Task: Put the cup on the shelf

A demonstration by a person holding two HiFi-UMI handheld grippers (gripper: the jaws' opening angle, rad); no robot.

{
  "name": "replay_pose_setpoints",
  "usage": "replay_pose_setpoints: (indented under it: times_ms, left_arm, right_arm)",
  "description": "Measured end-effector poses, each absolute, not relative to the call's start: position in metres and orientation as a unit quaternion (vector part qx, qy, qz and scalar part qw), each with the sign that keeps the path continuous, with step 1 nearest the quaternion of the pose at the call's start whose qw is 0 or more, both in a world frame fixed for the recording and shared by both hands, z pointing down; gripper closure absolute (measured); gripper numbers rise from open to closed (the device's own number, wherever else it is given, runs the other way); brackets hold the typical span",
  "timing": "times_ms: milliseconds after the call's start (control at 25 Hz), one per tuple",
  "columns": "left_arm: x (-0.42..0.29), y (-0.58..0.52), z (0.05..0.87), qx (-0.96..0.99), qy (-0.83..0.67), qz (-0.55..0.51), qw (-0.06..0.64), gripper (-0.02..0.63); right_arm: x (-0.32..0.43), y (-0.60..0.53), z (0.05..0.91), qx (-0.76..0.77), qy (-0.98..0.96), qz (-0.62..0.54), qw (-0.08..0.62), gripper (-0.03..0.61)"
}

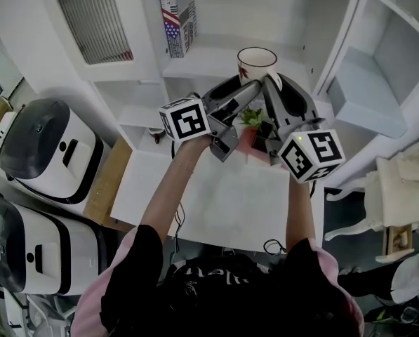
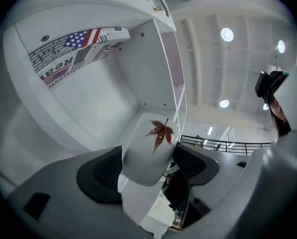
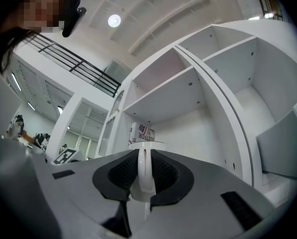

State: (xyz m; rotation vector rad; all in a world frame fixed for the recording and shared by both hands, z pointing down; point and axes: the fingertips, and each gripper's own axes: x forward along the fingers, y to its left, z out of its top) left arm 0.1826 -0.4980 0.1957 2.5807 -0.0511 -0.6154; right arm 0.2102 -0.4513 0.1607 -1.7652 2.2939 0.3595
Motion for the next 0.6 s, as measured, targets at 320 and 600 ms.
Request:
replay_pose_setpoints:
  times_ms: [320,600]
  left_arm:
    - [0.18,-0.505,0.19,0.942,-0.021,-0.233,0.242,0.27]
    - [0.178,-0.506,0.193,0.943,-0.021,-0.228,0.241,0.27]
  right_arm:
    - [0.22,-0.462,0.161,-0.596,0.78,0.092,0.165,0.489]
    - [0.222,-0.472,0.146,-0.597,0.778,0.1,0.171,0.489]
